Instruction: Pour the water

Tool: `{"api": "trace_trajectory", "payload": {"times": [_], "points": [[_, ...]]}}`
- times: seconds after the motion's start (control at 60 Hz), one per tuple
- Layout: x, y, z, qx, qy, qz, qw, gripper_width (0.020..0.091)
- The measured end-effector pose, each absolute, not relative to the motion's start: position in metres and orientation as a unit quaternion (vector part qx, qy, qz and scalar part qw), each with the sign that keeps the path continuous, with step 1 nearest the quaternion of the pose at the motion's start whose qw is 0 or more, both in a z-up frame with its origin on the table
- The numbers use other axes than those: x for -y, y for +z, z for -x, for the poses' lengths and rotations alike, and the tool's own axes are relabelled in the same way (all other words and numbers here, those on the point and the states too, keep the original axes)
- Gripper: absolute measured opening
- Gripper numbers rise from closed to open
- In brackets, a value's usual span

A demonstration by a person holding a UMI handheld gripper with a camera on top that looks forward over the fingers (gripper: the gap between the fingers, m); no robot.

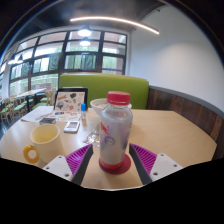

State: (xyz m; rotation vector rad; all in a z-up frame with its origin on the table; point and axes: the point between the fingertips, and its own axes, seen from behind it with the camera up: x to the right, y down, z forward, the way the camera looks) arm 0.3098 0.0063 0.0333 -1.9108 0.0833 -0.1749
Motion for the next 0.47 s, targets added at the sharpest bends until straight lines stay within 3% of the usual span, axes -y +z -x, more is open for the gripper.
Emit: {"api": "trace_trajectory", "payload": {"times": [0.217, 0.467], "points": [[0.083, 0.078, -0.276, -0.037, -0.094, 0.792, 0.602, 0.0825], [0.177, 0.095, -0.213, -0.051, -0.066, 0.783, 0.616, 0.0829]]}}
